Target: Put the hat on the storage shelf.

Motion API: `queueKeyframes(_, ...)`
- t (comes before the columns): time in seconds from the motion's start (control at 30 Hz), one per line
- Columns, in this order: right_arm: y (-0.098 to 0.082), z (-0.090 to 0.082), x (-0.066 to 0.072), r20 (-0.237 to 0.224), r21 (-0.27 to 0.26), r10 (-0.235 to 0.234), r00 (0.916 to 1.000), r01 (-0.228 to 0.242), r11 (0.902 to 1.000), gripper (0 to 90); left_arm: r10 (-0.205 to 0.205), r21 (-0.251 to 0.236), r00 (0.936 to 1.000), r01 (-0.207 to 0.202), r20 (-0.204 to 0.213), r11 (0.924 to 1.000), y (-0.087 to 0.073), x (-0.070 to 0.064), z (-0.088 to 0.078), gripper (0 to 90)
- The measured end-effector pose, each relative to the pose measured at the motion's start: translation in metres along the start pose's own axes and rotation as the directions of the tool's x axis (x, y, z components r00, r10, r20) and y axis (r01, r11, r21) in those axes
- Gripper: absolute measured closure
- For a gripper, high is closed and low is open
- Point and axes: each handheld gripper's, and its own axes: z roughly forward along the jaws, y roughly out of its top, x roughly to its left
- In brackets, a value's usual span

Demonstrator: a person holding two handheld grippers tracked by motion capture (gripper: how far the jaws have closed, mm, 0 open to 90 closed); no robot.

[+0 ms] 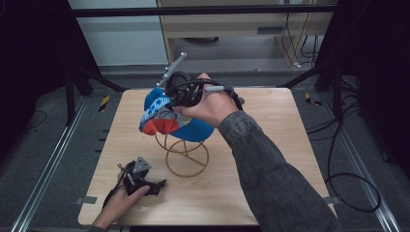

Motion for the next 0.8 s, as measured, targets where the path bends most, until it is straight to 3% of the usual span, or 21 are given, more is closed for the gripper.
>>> queueKeyframes(0.57, -0.001, 0.021, 0.008, -0.031, 0.027, -0.008, 0.9995, 0.009, 0.9996, 83.3, 0.000, 0.000, 1.0000, 0.000, 0.000, 1.0000, 0.000, 0.000, 0.000, 0.0)
queueKeyframes(0.8, -0.003, 0.022, 0.006, -0.016, 0.031, 0.002, 0.9999, -0.002, 0.9995, 72.4, 0.000, 0.000, 1.0000, 0.000, 0.000, 1.0000, 0.000, 0.000, 0.000, 0.0)
